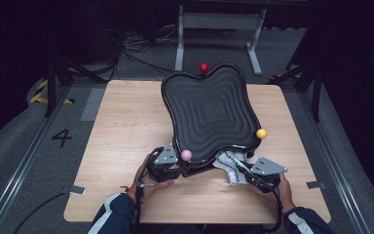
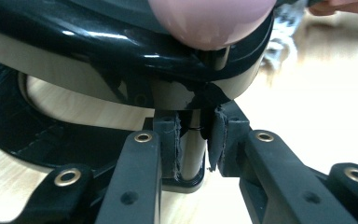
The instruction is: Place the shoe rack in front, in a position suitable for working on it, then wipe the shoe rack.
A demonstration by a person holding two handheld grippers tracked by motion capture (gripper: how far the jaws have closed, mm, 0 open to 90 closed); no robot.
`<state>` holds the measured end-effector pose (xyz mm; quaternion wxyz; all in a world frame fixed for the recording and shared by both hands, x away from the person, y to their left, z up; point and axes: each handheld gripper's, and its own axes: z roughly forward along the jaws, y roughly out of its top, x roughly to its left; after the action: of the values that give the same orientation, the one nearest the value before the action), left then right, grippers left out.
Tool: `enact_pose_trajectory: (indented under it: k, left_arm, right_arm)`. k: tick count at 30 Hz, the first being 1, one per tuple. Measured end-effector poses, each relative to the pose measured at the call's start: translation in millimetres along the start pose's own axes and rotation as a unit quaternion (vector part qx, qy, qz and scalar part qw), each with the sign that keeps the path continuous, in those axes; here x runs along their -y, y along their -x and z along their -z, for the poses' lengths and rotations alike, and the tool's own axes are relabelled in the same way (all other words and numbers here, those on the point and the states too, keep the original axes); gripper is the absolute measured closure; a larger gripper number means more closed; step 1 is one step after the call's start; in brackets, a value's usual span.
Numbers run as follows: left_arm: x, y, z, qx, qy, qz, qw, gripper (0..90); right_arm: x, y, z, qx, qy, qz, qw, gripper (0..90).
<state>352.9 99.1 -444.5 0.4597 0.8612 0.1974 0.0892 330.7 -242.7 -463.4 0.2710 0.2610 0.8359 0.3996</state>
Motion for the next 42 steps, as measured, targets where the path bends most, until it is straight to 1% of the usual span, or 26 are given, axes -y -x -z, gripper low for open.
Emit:
enact_pose_trajectory:
  k: [1,3,7,9,11,13,14,15,16,18,19,21,23,26,29,30,32,35,37,42]
  left_arm:
    - [-0.3,1.4,0.4,-0.002,-0.002,-0.001,1.0000,74.8]
    - [0.3,5.0,0.7,-0.001,-0.001,-0.001,1.0000,74.8]
    - [1.3,10.9,2.3,-0.001,-0.002,0.001,1.0000,74.8]
    - [2.0,14.2,2.1,0.002,0.002,0.002,1.0000,74.8]
    - [2.4,15.9,2.7,0.004,-0.001,0.000,1.0000,74.8]
    - [2.0,16.1,2.5,0.007,-0.001,-0.004,1.0000,74.8]
    - [2.0,16.1,2.5,0.007,-0.001,-0.004,1.0000,74.7]
    - [2.2,15.0,2.0,0.012,0.001,-0.006,0.9999,74.7]
    - [2.7,14.0,1.7,0.016,0.003,-0.007,0.9998,74.6]
    - [3.3,13.5,0.4,0.020,0.008,-0.005,0.9997,74.6]
    - [2.8,13.5,0.2,0.019,0.008,-0.009,0.9997,74.6]
    - [2.9,14.1,-0.4,0.021,0.008,-0.010,0.9997,74.6]
    - [2.8,13.6,-1.1,0.024,0.009,-0.015,0.9995,74.4]
    - [2.9,13.1,-1.6,0.027,0.012,-0.014,0.9995,74.3]
    - [2.8,14.8,-1.3,0.021,0.011,-0.012,0.9996,74.2]
    - [3.1,15.7,-1.2,0.022,0.011,-0.013,0.9996,74.2]
    - [2.8,16.1,-0.9,0.025,0.008,-0.014,0.9996,74.2]
    - [2.8,15.5,-1.4,0.030,0.010,-0.015,0.9994,74.2]
    - [2.9,15.3,-1.5,0.031,0.012,-0.014,0.9993,74.2]
    - [1.3,15.0,-2.1,0.033,0.008,-0.018,0.9993,74.3]
  right_arm:
    - [-0.1,-0.5,-3.7,0.009,-0.002,0.001,1.0000,80.7]
    - [0.1,-0.3,-5.4,0.013,-0.003,0.000,0.9999,80.7]
    - [0.4,-0.8,-10.1,0.031,-0.006,-0.002,0.9995,80.7]
    - [1.1,-0.7,-11.4,0.040,-0.008,0.000,0.9992,80.7]
    - [3.3,1.2,-12.1,0.047,-0.012,-0.001,0.9988,80.7]
    - [5.5,3.6,-12.5,0.053,-0.016,-0.006,0.9985,80.7]
    - [6.5,5.0,-12.8,0.057,-0.018,-0.004,0.9982,80.7]
    - [6.5,5.0,-12.8,0.057,-0.018,-0.004,0.9982,80.7]
    - [9.8,8.3,-13.5,0.065,-0.024,-0.009,0.9976,80.7]
    - [11.7,10.5,-14.7,0.070,-0.027,-0.009,0.9971,80.7]
    - [11.7,10.5,-14.7,0.070,-0.027,-0.009,0.9971,80.7]
    - [13.2,12.5,-15.9,0.071,-0.029,-0.010,0.9970,80.7]
    - [14.6,13.7,-18.0,0.073,-0.038,-0.008,0.9966,80.5]
    - [16.4,13.2,-19.2,0.072,-0.042,-0.006,0.9965,80.3]
    - [16.7,12.5,-19.7,0.072,-0.044,-0.005,0.9964,80.2]
    - [16.3,11.7,-20.4,0.073,-0.046,0.000,0.9963,80.2]
    - [15.6,10.5,-21.5,0.071,-0.051,0.004,0.9962,80.1]
    - [15.3,9.3,-22.5,0.072,-0.051,0.011,0.9960,80.1]
    - [15.2,9.1,-22.7,0.071,-0.051,0.011,0.9961,80.1]
    - [13.9,6.9,-23.1,0.066,-0.049,0.015,0.9965,80.1]
